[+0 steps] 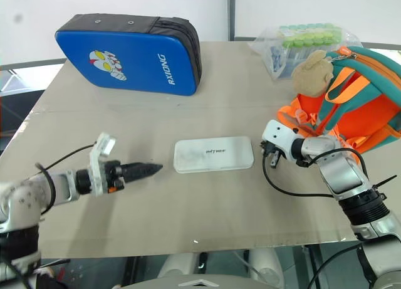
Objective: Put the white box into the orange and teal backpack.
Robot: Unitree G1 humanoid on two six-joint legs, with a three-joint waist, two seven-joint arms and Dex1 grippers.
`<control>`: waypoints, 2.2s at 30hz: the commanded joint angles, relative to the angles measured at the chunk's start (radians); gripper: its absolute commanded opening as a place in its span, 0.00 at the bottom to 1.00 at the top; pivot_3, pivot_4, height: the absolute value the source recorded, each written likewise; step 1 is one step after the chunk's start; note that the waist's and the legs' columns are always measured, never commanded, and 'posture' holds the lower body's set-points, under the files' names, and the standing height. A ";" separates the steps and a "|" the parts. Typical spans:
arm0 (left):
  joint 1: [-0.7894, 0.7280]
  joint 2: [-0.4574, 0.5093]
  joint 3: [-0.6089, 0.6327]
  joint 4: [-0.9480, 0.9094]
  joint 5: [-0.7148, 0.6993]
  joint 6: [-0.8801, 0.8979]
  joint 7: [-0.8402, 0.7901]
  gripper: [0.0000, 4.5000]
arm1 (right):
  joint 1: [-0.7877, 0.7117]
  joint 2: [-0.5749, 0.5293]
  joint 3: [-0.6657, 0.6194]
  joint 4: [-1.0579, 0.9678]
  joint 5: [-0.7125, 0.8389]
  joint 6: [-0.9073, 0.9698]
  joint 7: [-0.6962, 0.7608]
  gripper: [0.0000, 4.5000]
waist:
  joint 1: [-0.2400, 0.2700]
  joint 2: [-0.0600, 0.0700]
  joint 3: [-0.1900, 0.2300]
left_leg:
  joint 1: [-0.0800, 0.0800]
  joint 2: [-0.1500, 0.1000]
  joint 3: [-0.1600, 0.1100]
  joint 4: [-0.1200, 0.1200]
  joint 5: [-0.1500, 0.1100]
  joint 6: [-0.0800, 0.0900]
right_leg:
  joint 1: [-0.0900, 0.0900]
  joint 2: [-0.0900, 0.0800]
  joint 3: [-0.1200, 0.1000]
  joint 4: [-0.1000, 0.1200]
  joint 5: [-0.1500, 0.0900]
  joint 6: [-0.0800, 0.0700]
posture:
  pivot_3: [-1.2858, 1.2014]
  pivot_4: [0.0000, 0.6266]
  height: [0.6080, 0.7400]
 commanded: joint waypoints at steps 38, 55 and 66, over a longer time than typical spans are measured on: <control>-0.151 -0.384 0.168 0.106 -0.218 0.047 0.400 0.57 | 0.311 0.202 -0.776 -0.725 0.517 0.656 -0.167 0.99 | 0.007 -0.001 -0.001 | -0.001 0.000 -0.002 -0.002 0.000 -0.001 | -0.002 -0.002 0.004 0.000 0.000 -0.001 | 0.52 0.24 1.00; -0.084 -0.364 -0.107 -0.205 -0.076 -0.370 0.314 0.57 | 0.029 0.192 -0.743 -0.239 0.295 0.472 -0.565 0.95 | -0.002 -0.001 -0.001 | 0.002 0.000 0.012 -0.002 0.000 -0.001 | -0.002 0.000 0.009 0.000 0.001 -0.002 | 0.52 0.24 1.00; -0.050 -0.361 -0.154 -0.228 0.043 -0.634 0.289 0.57 | -0.089 0.189 -0.554 0.004 0.267 0.105 -0.380 0.00 | -0.001 0.000 -0.001 | 0.000 0.000 0.014 -0.003 0.000 -0.001 | -0.002 0.000 0.011 -0.003 0.001 -0.001 | 0.52 0.24 1.00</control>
